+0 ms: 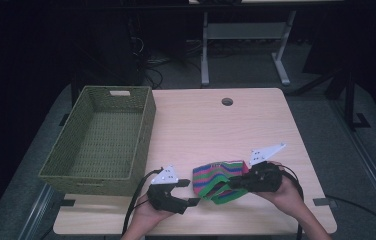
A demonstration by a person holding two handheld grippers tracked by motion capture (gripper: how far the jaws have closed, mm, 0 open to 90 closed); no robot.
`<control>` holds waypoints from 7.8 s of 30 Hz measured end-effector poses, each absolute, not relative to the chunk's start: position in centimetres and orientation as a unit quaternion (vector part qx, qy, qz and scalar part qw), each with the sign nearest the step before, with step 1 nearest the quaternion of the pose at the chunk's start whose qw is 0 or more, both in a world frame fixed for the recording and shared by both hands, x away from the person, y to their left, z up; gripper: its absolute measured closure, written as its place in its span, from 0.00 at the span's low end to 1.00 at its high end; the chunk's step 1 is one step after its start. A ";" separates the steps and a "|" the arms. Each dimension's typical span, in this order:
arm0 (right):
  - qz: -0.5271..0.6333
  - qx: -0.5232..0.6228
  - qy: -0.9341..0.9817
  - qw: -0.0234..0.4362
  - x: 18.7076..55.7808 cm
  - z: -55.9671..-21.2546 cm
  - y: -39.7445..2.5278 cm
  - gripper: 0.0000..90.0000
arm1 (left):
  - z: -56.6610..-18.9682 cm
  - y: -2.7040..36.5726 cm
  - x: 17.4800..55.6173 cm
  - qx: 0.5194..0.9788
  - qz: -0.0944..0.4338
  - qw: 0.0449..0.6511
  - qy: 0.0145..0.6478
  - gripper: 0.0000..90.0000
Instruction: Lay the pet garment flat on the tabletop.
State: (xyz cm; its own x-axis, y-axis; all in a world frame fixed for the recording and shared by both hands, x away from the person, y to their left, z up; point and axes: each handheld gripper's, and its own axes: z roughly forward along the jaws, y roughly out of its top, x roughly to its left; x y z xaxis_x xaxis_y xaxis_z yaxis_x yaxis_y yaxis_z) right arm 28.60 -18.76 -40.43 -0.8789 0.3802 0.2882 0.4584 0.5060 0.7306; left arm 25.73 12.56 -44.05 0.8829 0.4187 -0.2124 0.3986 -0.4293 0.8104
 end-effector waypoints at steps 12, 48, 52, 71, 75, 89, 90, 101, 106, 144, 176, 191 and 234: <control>-0.454 -0.258 -0.851 0.054 30.0 -39.4 -19.7 0.91 | -44.0 12.1 26.2 0.845 0.006 0.481 0.234 0.37; -0.445 -0.252 -0.856 0.072 29.1 -39.0 -19.5 0.91 | -41.3 11.2 28.6 0.834 0.063 0.504 0.216 0.92; -0.443 -0.245 -0.859 0.079 28.7 -38.9 -18.8 0.91 | -40.5 11.4 28.9 0.830 0.069 0.508 0.217 0.92; -0.456 -0.203 -0.864 0.072 28.9 -36.9 -14.7 0.91 | -38.0 11.4 31.6 0.825 0.090 0.509 0.229 0.92; -0.448 -0.233 -0.861 0.055 30.3 -37.4 -15.7 0.91 | -39.0 11.0 32.5 0.830 0.082 0.496 0.241 0.92; -0.445 -0.299 -0.844 0.013 33.7 -38.1 -19.1 0.90 | -40.0 10.6 33.7 0.823 0.073 0.496 0.267 0.92; -0.443 -0.301 -0.844 0.011 33.8 -38.2 -19.1 0.90 | -40.1 10.6 33.8 0.823 0.072 0.496 0.268 0.92; -0.434 -0.307 -0.847 -0.001 34.9 -38.2 -18.8 0.90 | -40.3 10.7 34.0 0.819 0.073 0.500 0.271 0.92; -0.432 -0.307 -0.848 -0.002 35.2 -38.0 -18.9 0.90 | -40.3 10.9 34.2 0.815 0.067 0.506 0.273 0.92; -0.407 -0.333 -0.851 -0.012 39.7 -38.8 -19.5 0.89 | -41.6 10.0 37.9 0.796 0.055 0.508 0.325 0.92; -0.394 -0.402 -0.826 -0.024 43.3 -41.2 -20.0 0.63 | -43.7 9.5 40.3 0.777 0.047 0.479 0.406 0.52; -0.428 -0.398 -0.811 0.024 42.3 -42.0 -21.7 0.52 | -43.3 9.4 39.4 0.782 0.033 0.489 0.385 0.44; -0.446 -0.370 -0.814 0.043 38.1 -43.5 -24.5 0.46 | -44.1 10.5 35.2 0.806 0.013 0.480 0.347 0.33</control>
State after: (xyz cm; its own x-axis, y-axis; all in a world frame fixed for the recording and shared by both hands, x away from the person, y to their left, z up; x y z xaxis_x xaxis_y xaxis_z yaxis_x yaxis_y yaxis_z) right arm 38.14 -24.50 -43.49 -0.7223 0.5644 0.3997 0.6407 0.3284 0.6940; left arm 35.25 10.49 -44.12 0.7590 0.5720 -0.3110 0.5461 -0.2993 0.7824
